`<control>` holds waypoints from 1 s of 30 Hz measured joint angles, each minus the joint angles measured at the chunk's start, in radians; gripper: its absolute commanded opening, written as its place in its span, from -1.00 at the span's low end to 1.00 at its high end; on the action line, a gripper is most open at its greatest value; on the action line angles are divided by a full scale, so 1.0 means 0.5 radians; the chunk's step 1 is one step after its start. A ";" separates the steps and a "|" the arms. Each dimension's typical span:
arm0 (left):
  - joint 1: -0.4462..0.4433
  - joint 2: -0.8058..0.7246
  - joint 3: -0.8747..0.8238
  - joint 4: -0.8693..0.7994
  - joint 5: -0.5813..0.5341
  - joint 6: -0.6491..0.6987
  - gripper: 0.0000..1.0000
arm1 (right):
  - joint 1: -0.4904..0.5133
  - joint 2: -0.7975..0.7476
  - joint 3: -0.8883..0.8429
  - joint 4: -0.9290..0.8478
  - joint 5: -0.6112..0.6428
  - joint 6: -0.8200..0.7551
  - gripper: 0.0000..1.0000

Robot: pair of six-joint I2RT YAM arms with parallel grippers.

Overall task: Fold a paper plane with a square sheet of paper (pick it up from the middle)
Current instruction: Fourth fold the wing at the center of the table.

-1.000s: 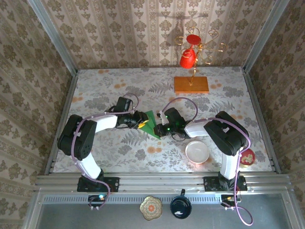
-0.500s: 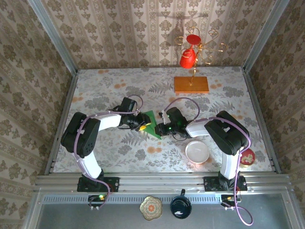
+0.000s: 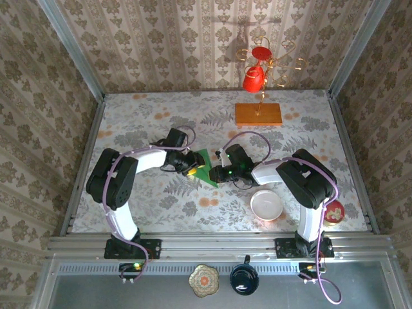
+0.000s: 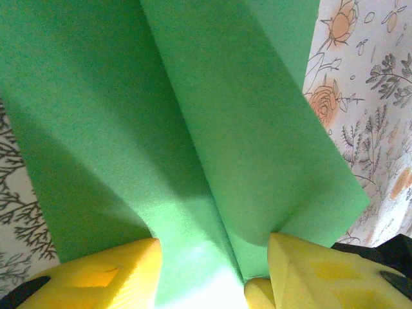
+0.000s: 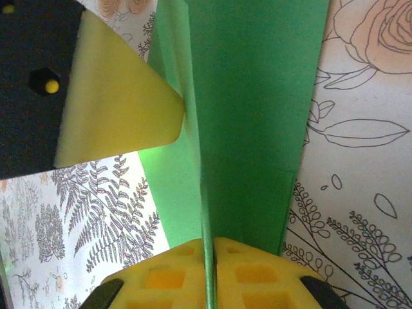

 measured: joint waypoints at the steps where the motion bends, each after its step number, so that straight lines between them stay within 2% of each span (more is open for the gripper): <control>1: 0.000 0.003 0.007 -0.009 -0.004 0.000 0.03 | -0.002 0.000 0.000 0.001 -0.004 0.002 -0.71; 18: -0.011 -0.046 0.018 -0.028 -0.037 0.016 0.04 | -0.056 0.024 0.000 0.016 -0.126 0.121 -0.81; 24: 0.005 -0.220 -0.085 0.192 -0.006 0.053 -0.16 | -0.084 0.038 0.003 0.016 -0.192 0.174 -0.81; 30: 0.004 -0.212 -0.157 0.447 0.135 0.059 -0.36 | -0.117 0.068 0.024 0.014 -0.275 0.240 -0.80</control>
